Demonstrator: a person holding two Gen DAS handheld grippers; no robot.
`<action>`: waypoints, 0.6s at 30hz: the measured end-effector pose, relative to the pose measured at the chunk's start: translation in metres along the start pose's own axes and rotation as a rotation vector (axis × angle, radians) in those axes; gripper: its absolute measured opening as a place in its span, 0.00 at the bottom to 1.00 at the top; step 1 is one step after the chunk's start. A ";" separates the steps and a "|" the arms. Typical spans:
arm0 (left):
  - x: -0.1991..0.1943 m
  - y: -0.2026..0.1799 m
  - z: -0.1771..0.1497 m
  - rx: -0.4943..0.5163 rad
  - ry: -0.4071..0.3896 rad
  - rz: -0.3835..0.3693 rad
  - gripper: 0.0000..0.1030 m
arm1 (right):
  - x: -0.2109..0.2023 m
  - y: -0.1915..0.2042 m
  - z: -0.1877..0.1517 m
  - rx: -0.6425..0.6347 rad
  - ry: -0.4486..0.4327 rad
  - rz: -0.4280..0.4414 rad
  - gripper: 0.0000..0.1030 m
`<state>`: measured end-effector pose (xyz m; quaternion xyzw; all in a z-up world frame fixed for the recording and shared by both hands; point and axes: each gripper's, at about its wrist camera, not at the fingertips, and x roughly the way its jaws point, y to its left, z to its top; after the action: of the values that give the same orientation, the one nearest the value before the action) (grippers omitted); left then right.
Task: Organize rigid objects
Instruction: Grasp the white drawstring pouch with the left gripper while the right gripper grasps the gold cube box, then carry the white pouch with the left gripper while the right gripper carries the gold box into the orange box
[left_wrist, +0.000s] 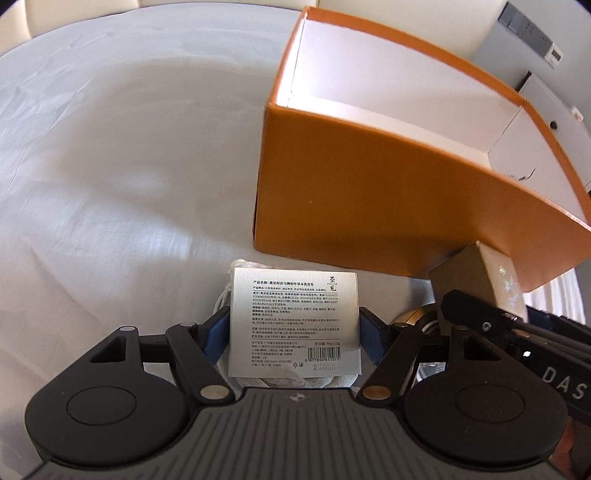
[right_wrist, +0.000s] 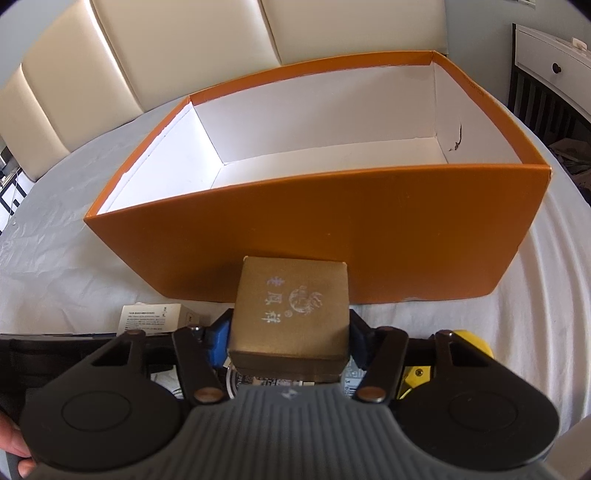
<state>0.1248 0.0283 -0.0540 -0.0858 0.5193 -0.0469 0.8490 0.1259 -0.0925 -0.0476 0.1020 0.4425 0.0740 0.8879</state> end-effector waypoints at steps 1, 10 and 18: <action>-0.003 0.001 0.000 -0.003 -0.007 -0.009 0.79 | 0.000 0.000 0.000 -0.002 0.000 0.000 0.59; -0.037 0.011 -0.006 0.015 -0.088 -0.062 0.79 | -0.017 0.002 0.001 -0.034 -0.025 -0.004 0.58; -0.068 -0.003 -0.005 0.064 -0.188 -0.109 0.79 | -0.052 0.001 0.002 -0.067 -0.092 -0.012 0.57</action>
<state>0.0893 0.0364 0.0034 -0.0909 0.4303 -0.1014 0.8923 0.0964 -0.1034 -0.0059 0.0727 0.3991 0.0789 0.9106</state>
